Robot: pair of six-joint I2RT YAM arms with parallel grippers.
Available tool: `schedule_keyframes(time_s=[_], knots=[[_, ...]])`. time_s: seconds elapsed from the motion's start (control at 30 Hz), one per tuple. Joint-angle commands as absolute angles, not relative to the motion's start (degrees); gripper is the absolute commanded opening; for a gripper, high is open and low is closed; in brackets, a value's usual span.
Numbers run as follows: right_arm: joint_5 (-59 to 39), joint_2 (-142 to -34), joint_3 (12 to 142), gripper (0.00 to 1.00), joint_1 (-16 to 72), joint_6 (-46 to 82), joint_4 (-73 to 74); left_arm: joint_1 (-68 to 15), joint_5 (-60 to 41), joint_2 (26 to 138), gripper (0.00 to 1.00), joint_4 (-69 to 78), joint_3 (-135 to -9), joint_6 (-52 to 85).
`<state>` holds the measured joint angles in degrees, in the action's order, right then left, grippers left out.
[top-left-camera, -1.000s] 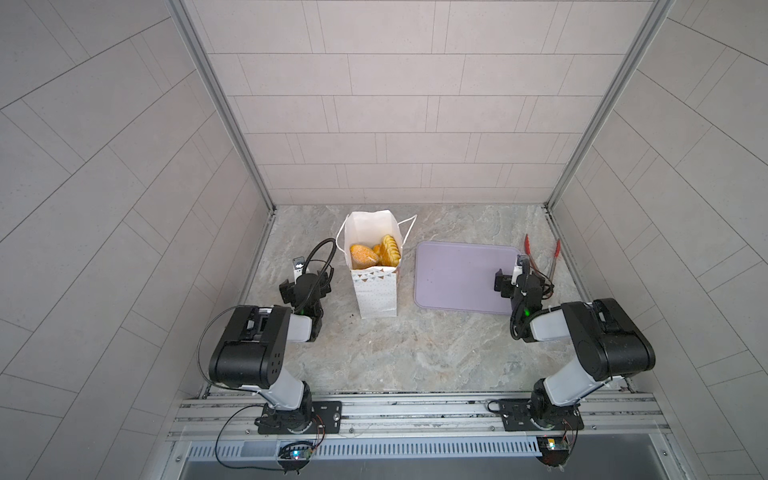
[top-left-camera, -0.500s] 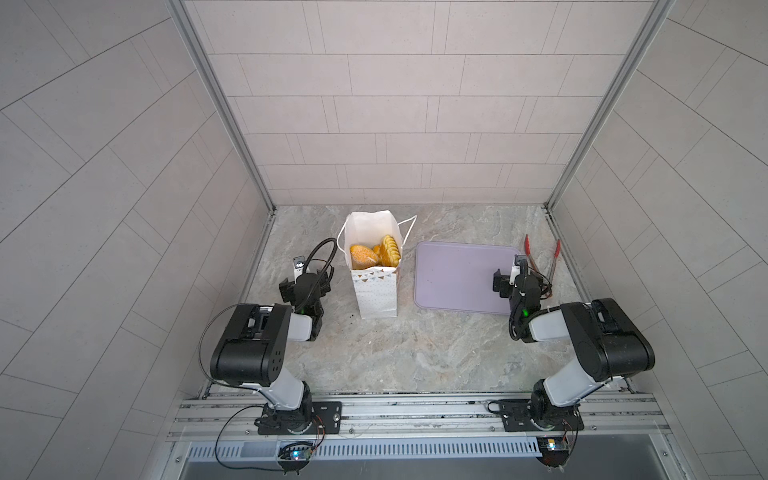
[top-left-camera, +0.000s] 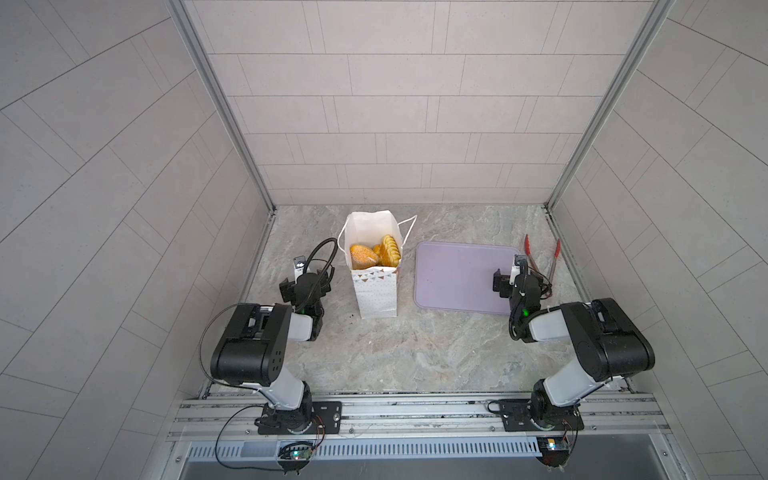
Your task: Place the fake bread into the paper bag
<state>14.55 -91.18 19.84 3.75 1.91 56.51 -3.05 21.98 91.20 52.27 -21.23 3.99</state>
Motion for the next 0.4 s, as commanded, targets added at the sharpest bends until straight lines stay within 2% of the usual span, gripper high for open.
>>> schedule_keyframes(time_s=[0.0,0.37], knots=[[15.3,-90.6,19.8,0.99,4.0,1.2,57.8,-3.4,22.5,91.6,1.0,54.6,-22.1,3.7],[15.0,-90.8,20.5,0.99,3.8,1.4,56.7,-3.4,22.6,91.8,1.0,54.4,-22.2,3.6]])
